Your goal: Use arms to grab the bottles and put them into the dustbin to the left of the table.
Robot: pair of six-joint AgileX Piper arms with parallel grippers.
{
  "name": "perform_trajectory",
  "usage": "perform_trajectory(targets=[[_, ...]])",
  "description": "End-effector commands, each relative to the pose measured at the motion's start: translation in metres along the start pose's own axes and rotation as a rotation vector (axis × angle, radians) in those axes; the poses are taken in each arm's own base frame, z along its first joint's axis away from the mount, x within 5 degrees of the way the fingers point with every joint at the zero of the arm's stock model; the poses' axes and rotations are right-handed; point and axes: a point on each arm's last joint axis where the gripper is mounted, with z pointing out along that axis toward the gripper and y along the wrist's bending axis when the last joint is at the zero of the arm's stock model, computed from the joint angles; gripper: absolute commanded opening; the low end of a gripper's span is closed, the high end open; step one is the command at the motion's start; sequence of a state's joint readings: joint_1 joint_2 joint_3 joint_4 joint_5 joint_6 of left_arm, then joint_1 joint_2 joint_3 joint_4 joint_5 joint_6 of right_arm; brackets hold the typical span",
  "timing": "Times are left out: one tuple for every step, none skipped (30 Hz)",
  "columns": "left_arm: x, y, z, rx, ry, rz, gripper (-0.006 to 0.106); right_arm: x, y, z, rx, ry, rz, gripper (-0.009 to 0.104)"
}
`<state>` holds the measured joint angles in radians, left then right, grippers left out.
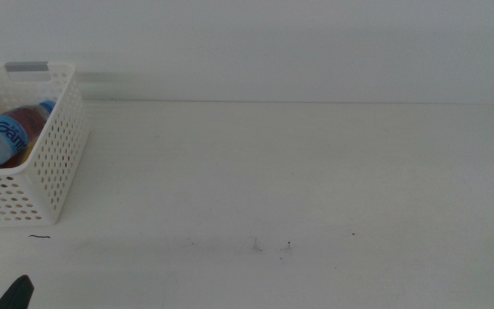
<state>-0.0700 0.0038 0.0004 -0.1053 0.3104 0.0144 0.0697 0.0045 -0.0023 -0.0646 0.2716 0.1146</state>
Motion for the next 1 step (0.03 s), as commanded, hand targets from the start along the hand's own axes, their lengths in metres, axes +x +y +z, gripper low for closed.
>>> perform_trajectory(targets=[[-0.0013, 0.0002, -0.0003, -0.002, -0.015, -0.001, 0.094, -0.0001, -0.0006, -0.0002, 0.009, -0.01, -0.006, 0.081]])
